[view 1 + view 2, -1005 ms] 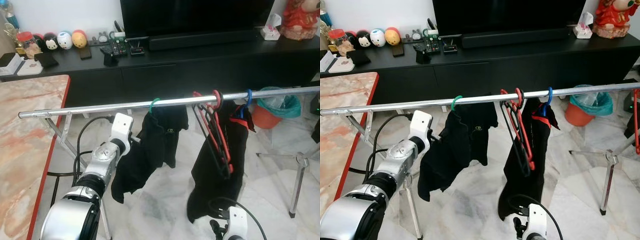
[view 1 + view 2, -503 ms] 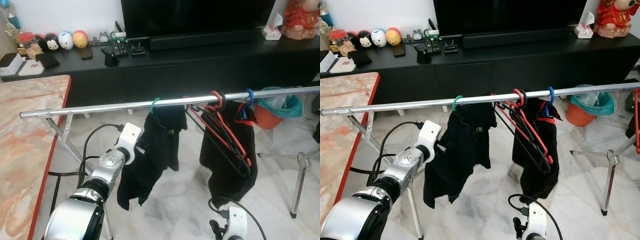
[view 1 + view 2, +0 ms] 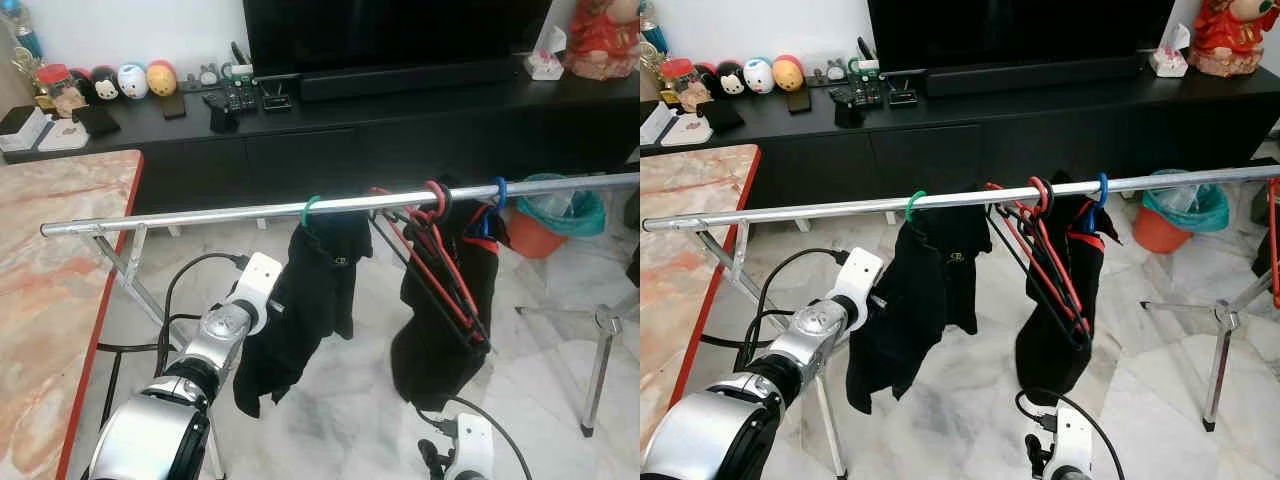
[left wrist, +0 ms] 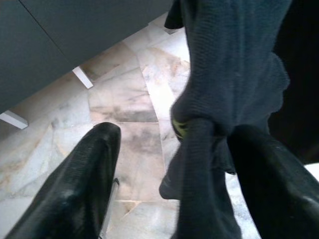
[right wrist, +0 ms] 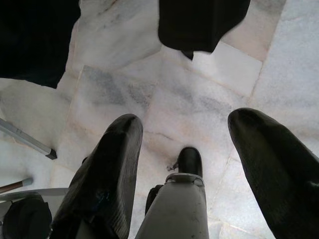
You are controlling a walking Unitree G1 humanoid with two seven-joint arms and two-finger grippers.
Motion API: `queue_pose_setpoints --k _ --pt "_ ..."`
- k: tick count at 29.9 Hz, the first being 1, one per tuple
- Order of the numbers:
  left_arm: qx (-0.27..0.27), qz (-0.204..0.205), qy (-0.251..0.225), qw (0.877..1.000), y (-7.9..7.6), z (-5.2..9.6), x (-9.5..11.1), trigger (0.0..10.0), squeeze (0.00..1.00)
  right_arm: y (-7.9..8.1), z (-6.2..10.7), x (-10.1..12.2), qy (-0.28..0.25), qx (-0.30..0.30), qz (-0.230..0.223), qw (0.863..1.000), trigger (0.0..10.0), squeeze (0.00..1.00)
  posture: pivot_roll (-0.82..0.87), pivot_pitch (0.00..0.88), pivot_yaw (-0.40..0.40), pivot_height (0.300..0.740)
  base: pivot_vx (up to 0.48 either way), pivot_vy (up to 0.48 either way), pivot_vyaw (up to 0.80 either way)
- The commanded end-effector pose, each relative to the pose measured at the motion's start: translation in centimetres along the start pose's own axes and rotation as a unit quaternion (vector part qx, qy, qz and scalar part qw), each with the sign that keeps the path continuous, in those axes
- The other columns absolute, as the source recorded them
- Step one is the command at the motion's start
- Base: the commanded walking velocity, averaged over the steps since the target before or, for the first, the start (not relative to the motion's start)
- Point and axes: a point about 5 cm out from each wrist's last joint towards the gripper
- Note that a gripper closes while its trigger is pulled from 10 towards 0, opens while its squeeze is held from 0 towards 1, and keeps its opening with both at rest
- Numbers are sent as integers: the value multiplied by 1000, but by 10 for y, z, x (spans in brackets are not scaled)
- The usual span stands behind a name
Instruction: Hang hanger
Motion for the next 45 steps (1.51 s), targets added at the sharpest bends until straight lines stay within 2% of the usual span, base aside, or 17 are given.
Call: queue_pose_setpoints --k 1,23,36,45 --pt "-6 -5 12 1000 -2 0 -2 0 0 0 0 -3 9 1 -7 1000 10000 0 4 45 44 740 0 0 0" --pt "-15 18 -2 1000 -8 -1 -1 0 0 -1 0 -3 10 2 -4 1000 10000 0 2 44 38 740 0 0 0" --pt "-9 53 -6 999 -4 0 -3 0 0 0 0 -3 11 5 -4 1000 10000 0 2 47 37 740 0 0 0" --pt "-5 62 -6 998 -2 2 -6 0 0 0 0 -3 11 5 -4 1000 10000 0 2 47 38 740 0 0 0"
Point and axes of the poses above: a point about 5 cm out from each wrist's last joint towards the gripper, its own z axis pointing back from the gripper into the wrist, its own x axis along the axis of the wrist's last joint, y = z × x, and after that the axes turned 3 degrees about -z, right-handed
